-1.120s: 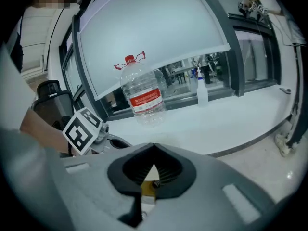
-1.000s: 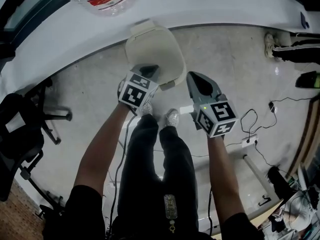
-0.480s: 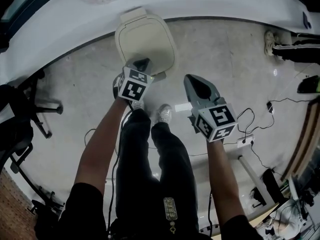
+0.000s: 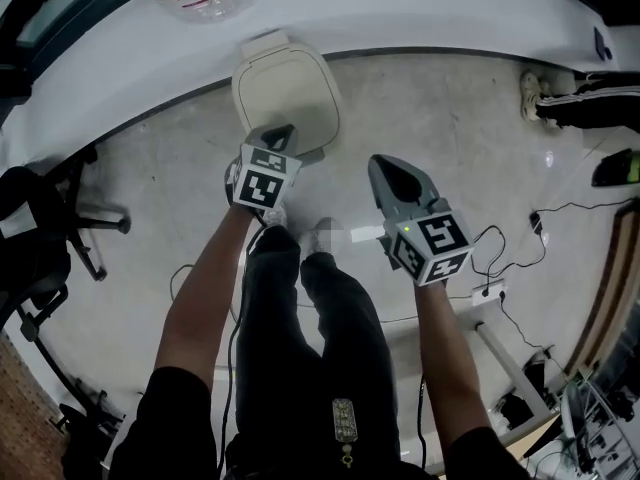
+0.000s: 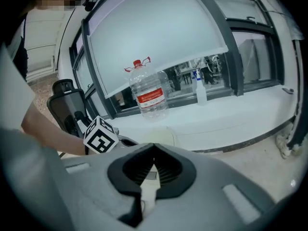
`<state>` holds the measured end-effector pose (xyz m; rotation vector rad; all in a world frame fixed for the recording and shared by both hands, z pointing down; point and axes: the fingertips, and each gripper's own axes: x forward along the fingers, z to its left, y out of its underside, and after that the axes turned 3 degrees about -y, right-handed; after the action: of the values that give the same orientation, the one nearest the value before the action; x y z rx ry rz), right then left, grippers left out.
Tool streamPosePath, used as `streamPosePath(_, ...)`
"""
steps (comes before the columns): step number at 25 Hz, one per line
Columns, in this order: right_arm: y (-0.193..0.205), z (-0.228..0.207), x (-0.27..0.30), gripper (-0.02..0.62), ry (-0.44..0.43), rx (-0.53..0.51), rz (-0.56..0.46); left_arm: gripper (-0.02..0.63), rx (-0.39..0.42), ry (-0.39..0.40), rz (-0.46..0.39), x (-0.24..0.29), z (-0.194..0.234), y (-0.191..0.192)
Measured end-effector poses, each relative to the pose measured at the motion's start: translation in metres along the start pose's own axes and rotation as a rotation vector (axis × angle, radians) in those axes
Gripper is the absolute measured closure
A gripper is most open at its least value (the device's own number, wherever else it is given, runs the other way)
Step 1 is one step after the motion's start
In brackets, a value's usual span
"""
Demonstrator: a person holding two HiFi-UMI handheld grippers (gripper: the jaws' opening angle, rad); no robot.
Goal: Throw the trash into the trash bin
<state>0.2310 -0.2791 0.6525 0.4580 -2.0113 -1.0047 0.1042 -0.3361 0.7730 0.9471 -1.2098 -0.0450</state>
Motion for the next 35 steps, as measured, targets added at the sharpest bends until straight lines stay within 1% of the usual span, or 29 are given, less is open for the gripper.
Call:
streamPosePath(3,-0.019,0.017,-0.014,0.592,-0.023,-0.013,-0.015,0.601,-0.024,0.006,-0.059,-0.039,-0.008,-0.029)
streamPosePath(7,-0.054,0.041,-0.032,0.592,-0.036,-0.040,-0.051,0.601,-0.042,0.028,-0.192,-0.104,-0.022,-0.080)
streamPosePath(11,-0.095,0.067,-0.052,0.592,-0.042,-0.055,-0.120,0.600,-0.063,0.045,-0.315,-0.173,-0.032,-0.124)
streamPosePath(14,-0.123,0.098,-0.069,0.592,-0.065,-0.086,-0.165,0.600,-0.059,0.046,-0.393,-0.227,-0.038,-0.149)
streamPosePath(16,-0.141,0.125,-0.083,0.592,-0.085,-0.115,-0.194,0.600,-0.053,0.037,-0.435,-0.265,-0.041,-0.159)
streamPosePath(19,-0.165,0.171,-0.111,0.592,-0.102,-0.140,-0.240,0.600,-0.047,0.027,-0.480,-0.324,-0.047,-0.165)
streamPosePath(22,-0.182,0.218,-0.141,0.592,-0.121,-0.151,-0.280,0.600,-0.035,0.027,-0.507,-0.380,-0.056,-0.165)
streamPosePath(28,-0.196,0.297,-0.188,0.592,-0.154,-0.229,-0.302,0.600,-0.010,0.049,-0.544,-0.475,-0.080,-0.151)
streamPosePath(32,-0.207,0.345,-0.216,0.592,-0.155,-0.290,-0.335,0.600,0.009,0.053,-0.574,-0.531,-0.085,-0.136)
streamPosePath(35,-0.212,0.374,-0.235,0.592,-0.146,-0.314,-0.358,0.600,0.008,0.049,-0.601,-0.566,-0.088,-0.128)
